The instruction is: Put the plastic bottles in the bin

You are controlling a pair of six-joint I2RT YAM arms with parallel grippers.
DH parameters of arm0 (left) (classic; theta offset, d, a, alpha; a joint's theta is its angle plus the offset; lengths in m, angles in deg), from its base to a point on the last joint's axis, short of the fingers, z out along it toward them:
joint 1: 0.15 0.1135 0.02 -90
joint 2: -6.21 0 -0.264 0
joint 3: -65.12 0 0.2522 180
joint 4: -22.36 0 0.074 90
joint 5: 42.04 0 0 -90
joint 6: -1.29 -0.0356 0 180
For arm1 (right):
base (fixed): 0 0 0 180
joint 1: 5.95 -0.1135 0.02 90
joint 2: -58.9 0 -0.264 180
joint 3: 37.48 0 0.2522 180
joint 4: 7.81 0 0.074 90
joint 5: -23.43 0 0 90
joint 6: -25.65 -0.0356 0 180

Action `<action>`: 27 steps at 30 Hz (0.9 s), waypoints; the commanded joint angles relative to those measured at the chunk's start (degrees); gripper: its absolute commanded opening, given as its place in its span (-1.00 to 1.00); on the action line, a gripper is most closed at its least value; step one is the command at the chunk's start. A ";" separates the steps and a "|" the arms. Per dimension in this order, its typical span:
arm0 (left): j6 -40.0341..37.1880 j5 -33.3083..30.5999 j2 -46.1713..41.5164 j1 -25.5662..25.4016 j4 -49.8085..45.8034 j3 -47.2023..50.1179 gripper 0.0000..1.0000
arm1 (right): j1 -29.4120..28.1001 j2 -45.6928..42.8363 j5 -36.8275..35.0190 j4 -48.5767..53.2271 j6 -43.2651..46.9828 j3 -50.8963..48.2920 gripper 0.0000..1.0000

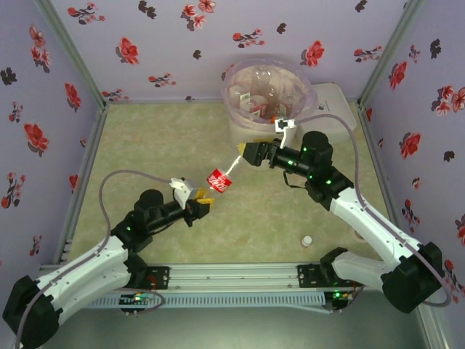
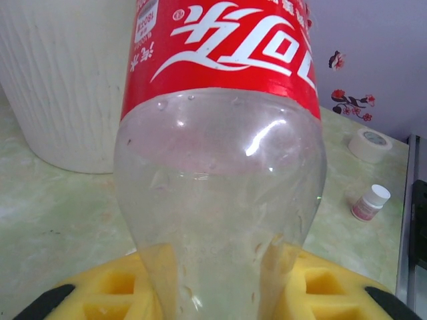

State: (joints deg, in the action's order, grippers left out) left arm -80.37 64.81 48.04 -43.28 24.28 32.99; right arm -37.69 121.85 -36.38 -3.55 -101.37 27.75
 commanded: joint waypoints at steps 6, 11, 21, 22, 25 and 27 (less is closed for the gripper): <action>-1.73 3.46 2.91 -1.51 11.38 -3.69 -1.00 | 0.31 3.45 3.30 -3.03 -4.08 -0.07 0.89; -1.34 3.41 4.90 -2.04 12.70 -4.20 -1.00 | 0.28 4.96 3.77 -5.95 -5.79 0.00 0.39; -0.44 2.16 5.98 -2.04 12.32 -5.00 -0.97 | 0.71 1.52 1.11 -3.80 -4.33 -0.89 -0.44; -0.23 1.86 5.93 -2.04 12.19 -5.01 -0.92 | 0.78 1.27 0.71 -3.12 -4.02 -0.67 -0.47; 0.35 1.07 5.51 -2.04 12.14 -4.88 -0.54 | 1.16 0.70 -0.11 -0.96 -2.82 -0.06 -0.58; 0.84 0.73 5.16 -2.05 12.10 -4.67 -0.22 | 1.52 0.35 0.03 -0.37 -2.50 0.12 -0.62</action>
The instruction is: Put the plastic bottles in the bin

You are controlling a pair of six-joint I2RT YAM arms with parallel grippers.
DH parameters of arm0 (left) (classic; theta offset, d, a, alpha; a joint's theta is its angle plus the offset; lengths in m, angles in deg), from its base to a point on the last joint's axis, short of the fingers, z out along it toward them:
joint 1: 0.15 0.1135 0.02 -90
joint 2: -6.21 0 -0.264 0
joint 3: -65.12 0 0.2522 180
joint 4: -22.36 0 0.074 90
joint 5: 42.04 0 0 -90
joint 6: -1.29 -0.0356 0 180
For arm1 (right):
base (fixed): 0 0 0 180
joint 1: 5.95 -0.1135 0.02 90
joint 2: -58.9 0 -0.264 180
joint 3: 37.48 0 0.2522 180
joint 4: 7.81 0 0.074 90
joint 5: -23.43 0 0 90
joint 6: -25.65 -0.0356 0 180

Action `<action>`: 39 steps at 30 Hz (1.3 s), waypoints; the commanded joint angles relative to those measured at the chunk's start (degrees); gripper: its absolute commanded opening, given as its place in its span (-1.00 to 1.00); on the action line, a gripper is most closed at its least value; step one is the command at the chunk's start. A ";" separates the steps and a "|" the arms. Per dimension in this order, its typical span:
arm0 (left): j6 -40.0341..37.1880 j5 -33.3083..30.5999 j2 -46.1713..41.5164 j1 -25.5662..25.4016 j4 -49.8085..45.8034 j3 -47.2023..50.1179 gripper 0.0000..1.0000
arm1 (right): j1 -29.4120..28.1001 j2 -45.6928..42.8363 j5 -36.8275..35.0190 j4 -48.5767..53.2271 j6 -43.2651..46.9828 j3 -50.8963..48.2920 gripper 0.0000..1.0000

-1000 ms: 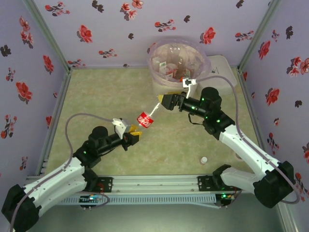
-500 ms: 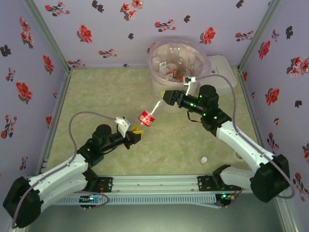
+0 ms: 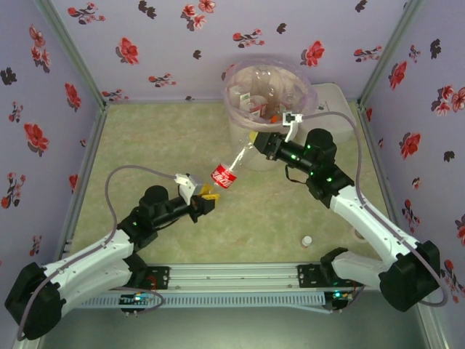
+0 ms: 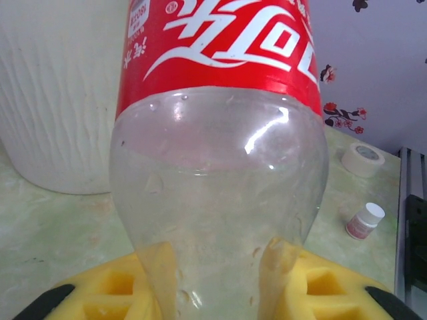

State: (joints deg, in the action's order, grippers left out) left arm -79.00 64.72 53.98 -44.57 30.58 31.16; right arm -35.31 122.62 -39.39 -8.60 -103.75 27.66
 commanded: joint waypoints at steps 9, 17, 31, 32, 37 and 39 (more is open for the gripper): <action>-0.30 0.19 -2.45 -0.67 3.93 -3.27 0.94 | 1.45 -3.13 3.05 10.97 3.20 3.17 -0.74; -0.02 -2.23 -3.29 -0.67 3.60 -2.91 1.00 | 3.10 -3.83 2.96 22.06 10.23 13.30 -0.76; -7.40 -9.91 11.76 -10.77 -27.20 -18.17 1.00 | 7.28 -13.79 -10.94 47.48 14.42 7.16 0.25; -7.52 -10.07 15.16 -12.24 -26.20 -19.33 1.00 | 7.83 -14.97 -11.21 47.87 13.65 5.98 0.35; -11.51 -10.38 32.34 -19.51 -26.68 -27.79 1.00 | 9.75 -18.82 -12.71 50.76 13.16 3.82 0.72; -12.23 -10.23 37.25 -21.37 -28.53 -30.73 1.00 | 10.02 -19.61 -13.10 51.83 13.53 3.90 0.78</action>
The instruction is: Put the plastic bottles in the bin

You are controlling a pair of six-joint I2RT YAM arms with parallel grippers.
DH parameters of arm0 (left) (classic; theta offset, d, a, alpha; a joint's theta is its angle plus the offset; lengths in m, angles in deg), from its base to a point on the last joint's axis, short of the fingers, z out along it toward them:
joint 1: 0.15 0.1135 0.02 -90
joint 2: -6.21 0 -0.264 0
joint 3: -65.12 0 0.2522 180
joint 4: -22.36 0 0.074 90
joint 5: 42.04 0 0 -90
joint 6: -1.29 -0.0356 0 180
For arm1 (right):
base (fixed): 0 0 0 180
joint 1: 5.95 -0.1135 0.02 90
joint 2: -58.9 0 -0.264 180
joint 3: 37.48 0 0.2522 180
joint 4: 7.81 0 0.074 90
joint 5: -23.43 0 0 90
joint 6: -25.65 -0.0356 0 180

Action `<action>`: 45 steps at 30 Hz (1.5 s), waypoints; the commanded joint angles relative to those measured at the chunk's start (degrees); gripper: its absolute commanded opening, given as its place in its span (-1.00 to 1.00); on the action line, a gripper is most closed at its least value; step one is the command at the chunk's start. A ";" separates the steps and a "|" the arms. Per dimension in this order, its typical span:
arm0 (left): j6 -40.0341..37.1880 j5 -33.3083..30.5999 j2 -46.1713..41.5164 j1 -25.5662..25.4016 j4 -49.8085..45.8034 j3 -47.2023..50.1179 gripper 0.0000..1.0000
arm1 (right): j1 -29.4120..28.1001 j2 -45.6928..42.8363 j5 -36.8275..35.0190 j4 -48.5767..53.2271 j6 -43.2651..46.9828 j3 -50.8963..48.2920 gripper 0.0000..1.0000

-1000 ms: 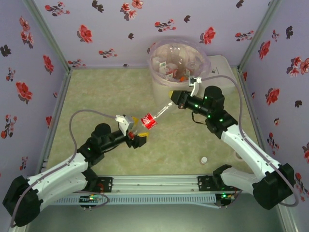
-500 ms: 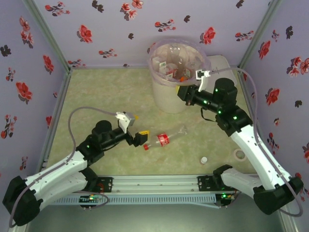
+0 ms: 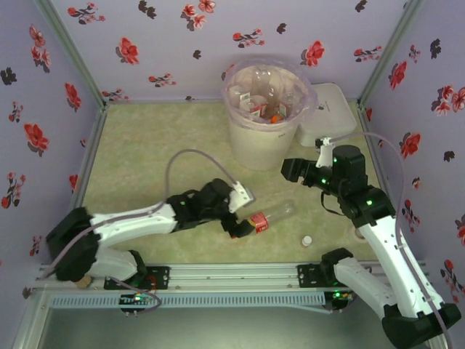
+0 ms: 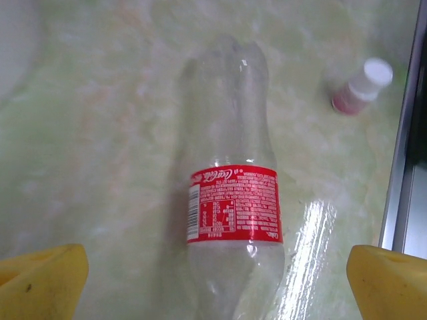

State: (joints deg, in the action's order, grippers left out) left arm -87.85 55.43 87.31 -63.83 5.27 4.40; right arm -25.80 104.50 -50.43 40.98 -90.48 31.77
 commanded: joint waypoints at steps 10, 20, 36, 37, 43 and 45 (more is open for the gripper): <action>-1.87 -4.26 18.36 -6.19 -8.18 -10.08 1.00 | 1.12 -4.18 -3.40 4.17 1.43 0.20 0.82; 0.09 -7.70 19.17 -6.19 -5.63 -9.53 0.43 | 1.22 -4.33 -2.77 3.52 1.18 0.37 0.81; 10.41 -13.16 -18.89 4.56 18.34 14.63 -0.60 | 1.35 -2.65 7.86 -26.98 -15.80 -11.56 0.99; 10.70 -13.01 -20.38 4.83 19.32 15.27 -0.63 | 1.26 -1.88 9.75 -32.17 -18.12 -13.13 0.99; 11.56 -11.18 -21.13 5.67 18.43 14.69 -0.65 | -4.55 1.37 8.64 -42.51 -18.23 -15.07 0.99; 12.22 -11.03 -19.88 5.67 19.15 14.48 -0.66 | -7.41 1.40 6.87 -41.99 -15.80 -14.35 0.99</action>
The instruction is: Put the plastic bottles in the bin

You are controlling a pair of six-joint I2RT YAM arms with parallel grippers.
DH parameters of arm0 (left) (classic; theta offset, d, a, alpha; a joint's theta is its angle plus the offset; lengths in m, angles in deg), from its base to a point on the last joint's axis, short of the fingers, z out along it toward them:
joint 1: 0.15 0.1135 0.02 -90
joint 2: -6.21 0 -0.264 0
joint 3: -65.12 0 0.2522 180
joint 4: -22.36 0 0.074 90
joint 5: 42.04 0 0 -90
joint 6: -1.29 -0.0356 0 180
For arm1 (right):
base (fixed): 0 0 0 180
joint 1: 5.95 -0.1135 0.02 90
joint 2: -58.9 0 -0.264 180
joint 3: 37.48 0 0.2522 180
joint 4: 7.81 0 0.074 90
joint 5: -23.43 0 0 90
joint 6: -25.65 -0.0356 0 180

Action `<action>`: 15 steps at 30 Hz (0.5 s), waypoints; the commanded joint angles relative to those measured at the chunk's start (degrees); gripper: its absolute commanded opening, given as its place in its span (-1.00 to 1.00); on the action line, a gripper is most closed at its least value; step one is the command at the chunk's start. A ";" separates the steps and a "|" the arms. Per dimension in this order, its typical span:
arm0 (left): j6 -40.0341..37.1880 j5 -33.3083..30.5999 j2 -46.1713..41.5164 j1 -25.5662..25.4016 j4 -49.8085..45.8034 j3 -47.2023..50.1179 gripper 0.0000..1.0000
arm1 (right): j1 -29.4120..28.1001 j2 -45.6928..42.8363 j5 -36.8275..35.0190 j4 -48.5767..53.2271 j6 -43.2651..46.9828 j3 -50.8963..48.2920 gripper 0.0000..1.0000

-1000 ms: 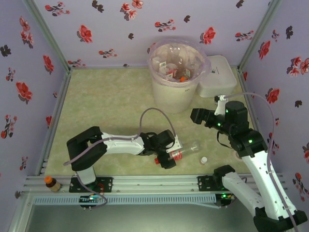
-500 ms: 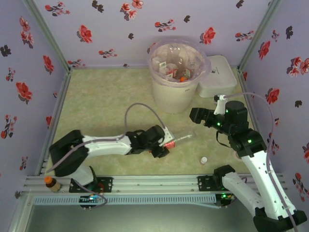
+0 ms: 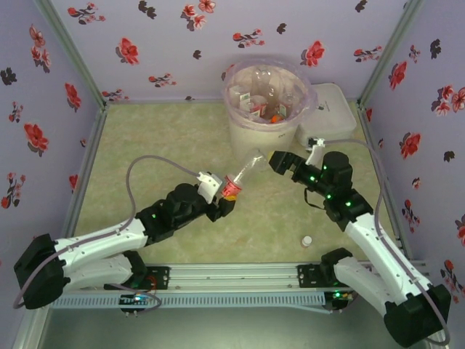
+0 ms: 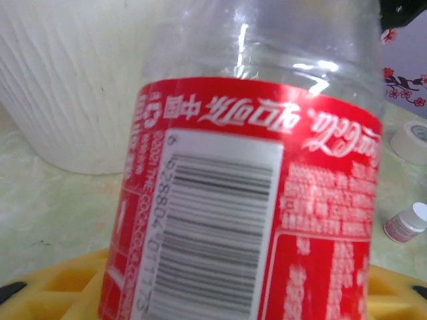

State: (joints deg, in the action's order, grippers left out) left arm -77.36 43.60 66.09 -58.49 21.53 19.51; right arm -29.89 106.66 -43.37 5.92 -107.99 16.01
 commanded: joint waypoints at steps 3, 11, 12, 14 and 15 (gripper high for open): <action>2.09 1.11 2.81 0.33 4.55 -0.81 -0.65 | -4.68 0.09 0.37 -6.78 2.59 1.76 0.99; 1.50 2.08 3.51 0.34 5.53 -2.10 -0.65 | -5.32 4.50 -0.39 -8.14 2.24 1.34 0.99; 1.40 2.09 3.49 0.34 5.53 -2.12 -0.65 | -5.40 5.08 -0.34 -8.69 2.15 1.46 0.97; 1.41 2.21 3.57 0.34 5.61 -2.14 -0.65 | -5.50 6.32 0.36 -10.79 1.73 1.45 0.86; 1.50 2.29 3.79 0.34 5.89 -2.00 -0.65 | -5.65 6.94 0.67 -11.73 1.55 1.49 0.80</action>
State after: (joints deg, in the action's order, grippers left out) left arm -76.53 45.07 69.70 -58.36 24.65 19.13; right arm -34.98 112.61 -43.57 -0.90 -106.90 16.36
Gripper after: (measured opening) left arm 0.550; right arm 0.919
